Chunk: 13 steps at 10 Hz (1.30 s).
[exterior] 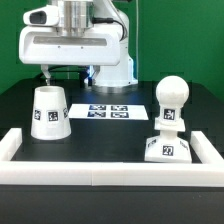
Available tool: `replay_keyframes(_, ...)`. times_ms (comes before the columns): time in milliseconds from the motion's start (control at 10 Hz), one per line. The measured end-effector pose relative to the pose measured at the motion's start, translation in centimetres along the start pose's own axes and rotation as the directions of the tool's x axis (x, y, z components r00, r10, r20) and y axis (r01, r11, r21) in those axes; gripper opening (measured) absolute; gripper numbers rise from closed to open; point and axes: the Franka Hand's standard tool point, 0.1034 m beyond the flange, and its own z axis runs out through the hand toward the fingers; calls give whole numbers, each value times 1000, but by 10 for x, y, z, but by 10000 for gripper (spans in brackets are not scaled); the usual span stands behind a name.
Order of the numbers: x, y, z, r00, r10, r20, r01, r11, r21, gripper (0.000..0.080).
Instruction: Assemble lamp
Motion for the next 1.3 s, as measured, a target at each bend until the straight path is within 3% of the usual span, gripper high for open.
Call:
replay_keyframes(600,-4,4,22,999,-28,21,28,1000,-5,698)
replay_keyframes(900,-4,4,25,999,-28,30,28,1000,-5,689)
replay_keyframes(1000,-2,4,24,999,-28,30,28,1000,-4,474)
replay_keyframes(1100,0,5,22,999,-29,34,29,1000,-2,323)
replay_keyframes(1200,1,3,22,999,-32,32,32,999,-2,323)
replay_keyframes(1300,2,1,21,999,-37,32,37,999,-2,186)
